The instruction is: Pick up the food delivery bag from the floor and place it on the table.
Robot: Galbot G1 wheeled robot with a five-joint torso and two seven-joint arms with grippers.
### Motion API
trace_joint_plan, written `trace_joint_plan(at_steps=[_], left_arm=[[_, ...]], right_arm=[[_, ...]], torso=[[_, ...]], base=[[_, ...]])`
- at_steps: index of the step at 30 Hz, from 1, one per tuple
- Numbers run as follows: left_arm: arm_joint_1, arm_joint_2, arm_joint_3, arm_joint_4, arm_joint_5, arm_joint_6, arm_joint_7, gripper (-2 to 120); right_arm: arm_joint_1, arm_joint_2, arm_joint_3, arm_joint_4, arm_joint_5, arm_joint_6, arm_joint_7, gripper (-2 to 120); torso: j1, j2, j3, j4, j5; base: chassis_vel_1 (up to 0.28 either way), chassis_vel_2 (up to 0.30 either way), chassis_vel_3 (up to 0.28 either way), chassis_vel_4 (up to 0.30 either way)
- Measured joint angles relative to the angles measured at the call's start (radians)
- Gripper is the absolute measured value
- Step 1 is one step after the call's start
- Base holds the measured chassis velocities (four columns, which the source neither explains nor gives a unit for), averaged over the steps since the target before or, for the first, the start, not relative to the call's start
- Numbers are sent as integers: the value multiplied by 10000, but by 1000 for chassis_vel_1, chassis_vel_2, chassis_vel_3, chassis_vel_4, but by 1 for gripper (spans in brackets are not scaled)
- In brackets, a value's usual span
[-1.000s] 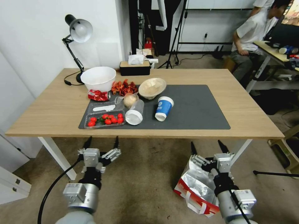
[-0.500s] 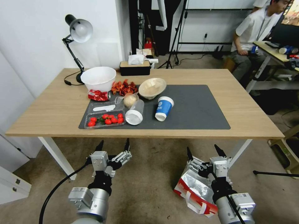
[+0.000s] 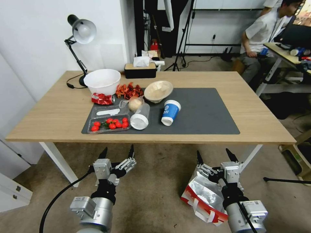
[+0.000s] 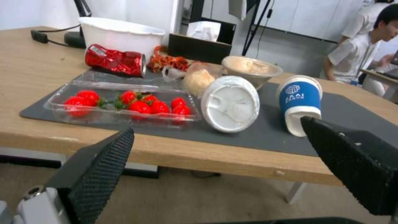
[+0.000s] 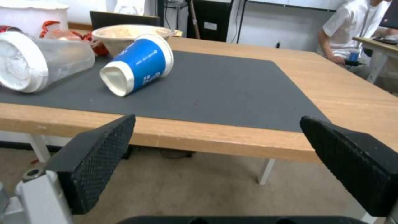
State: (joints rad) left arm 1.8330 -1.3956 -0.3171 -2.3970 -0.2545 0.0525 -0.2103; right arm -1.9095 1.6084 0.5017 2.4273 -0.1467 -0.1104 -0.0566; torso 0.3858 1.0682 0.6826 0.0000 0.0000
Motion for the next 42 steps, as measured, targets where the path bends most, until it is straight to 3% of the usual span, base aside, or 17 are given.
trace_joint_plan(at_steps=[42], left_arm=[[-19,88,-97,6,49,-22,149,100]], right_arm=[[-58,-3,-76,-165,-20,111,-8,100]], torso=[[-917,-2109,-1192,0,0]], base=[[0,0,0,0]])
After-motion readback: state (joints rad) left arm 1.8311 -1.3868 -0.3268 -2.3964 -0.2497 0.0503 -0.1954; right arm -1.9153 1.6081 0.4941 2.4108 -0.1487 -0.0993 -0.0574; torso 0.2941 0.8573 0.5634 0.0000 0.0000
